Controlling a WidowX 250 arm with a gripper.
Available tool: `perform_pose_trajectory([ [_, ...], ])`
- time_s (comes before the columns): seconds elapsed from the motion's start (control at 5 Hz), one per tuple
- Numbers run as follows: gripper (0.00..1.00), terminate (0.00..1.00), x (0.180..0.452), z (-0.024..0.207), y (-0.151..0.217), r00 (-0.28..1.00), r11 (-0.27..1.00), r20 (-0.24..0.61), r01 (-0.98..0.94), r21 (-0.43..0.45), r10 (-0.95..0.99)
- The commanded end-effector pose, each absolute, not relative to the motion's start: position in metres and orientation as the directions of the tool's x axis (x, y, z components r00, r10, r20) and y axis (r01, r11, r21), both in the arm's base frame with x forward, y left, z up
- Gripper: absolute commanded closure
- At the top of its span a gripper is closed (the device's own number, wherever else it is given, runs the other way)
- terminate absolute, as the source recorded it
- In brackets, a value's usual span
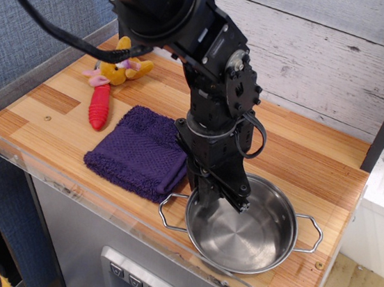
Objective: Move the pot from edge to corner side of the table.
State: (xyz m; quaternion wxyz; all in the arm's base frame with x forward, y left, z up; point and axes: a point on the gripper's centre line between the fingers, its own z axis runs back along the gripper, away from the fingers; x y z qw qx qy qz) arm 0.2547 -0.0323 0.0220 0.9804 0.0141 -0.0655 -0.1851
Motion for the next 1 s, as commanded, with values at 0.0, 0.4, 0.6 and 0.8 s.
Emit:
perform_pose_trajectory([
  [0.0, 1.0, 0.0, 0.271, 0.066, -0.019, 0.927, 0.946, 0.192, 0.321, 0.043, -0.324],
  [0.4, 1.0, 0.0, 0.307, 0.1, -0.006, 0.948, 0.972, 0.227, 0.233, -0.016, -0.223],
  [0.6, 1.0, 0.0, 0.328, 0.103, -0.001, 0.96, 0.982, 0.224, 0.182, -0.04, -0.169],
  [0.8, 1.0, 0.0, 0.354, 0.1, 0.0, 0.965, 0.989, 0.224, 0.145, -0.031, -0.134],
])
